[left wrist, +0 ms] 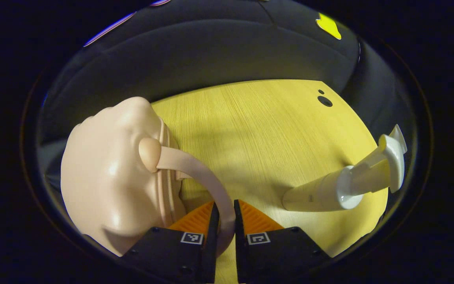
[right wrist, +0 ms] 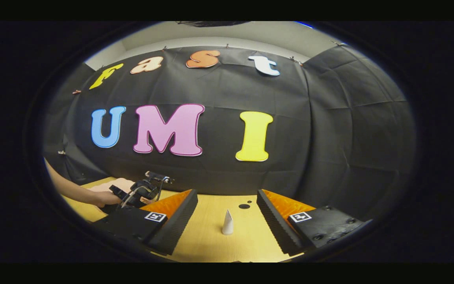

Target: First open the suitcase, pack the skin care products into it, and then close the suitcase.

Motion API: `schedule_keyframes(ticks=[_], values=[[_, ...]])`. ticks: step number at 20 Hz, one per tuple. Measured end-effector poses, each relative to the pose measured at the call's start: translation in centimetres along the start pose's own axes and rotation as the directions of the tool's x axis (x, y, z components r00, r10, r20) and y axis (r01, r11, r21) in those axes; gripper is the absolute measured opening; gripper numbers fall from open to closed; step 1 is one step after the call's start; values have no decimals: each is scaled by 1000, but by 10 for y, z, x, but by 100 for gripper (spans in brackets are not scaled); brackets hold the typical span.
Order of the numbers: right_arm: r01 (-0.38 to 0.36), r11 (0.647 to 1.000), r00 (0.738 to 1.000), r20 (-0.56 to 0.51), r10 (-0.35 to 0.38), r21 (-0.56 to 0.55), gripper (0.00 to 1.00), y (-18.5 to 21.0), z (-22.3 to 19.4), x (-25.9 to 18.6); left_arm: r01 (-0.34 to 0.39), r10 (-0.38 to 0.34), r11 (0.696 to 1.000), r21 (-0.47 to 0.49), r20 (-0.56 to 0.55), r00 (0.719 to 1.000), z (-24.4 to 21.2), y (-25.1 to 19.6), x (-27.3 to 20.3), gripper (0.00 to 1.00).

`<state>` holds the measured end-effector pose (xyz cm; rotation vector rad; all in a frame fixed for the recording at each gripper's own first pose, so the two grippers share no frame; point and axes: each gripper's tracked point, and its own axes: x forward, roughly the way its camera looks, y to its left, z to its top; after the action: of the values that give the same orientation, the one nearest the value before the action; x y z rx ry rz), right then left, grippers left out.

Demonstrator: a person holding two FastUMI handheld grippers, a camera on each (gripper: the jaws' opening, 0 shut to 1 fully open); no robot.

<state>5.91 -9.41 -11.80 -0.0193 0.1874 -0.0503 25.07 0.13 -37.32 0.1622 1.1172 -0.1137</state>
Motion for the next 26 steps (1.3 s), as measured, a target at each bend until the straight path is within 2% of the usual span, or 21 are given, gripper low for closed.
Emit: schedule_keyframes(ticks=[5, 10, 14, 21, 23, 26], values=[[-26, 1000, 1000, 15, 26, -1, 97, 14, 8, 0, -4, 2, 1000, 31, 56, 998, 15, 0, -18, 21], [-53, 999, 998, 15, 54, -7, 97, 28, 9, -1, 38, -37, 999, -15, 81, 996, 25, 4, -38, 21], [-56, 998, 998, 37, 57, -20, 97, 34, 20, -2, 50, -45, 998, -27, 148, 988, 46, 13, -74, 20], [-96, 995, 994, 57, 98, -39, 97, 69, 41, -4, 92, -76, 994, -62, 225, 971, 80, 91, -167, 20], [-106, 993, 991, 72, 110, -55, 97, 81, 48, -6, 75, -61, 996, -51, 233, 970, 86, 123, -191, 20], [-115, 991, 990, 73, 119, -65, 97, 99, 53, -12, -3, 7, 1000, -19, 238, 971, 90, 185, -225, 20]])
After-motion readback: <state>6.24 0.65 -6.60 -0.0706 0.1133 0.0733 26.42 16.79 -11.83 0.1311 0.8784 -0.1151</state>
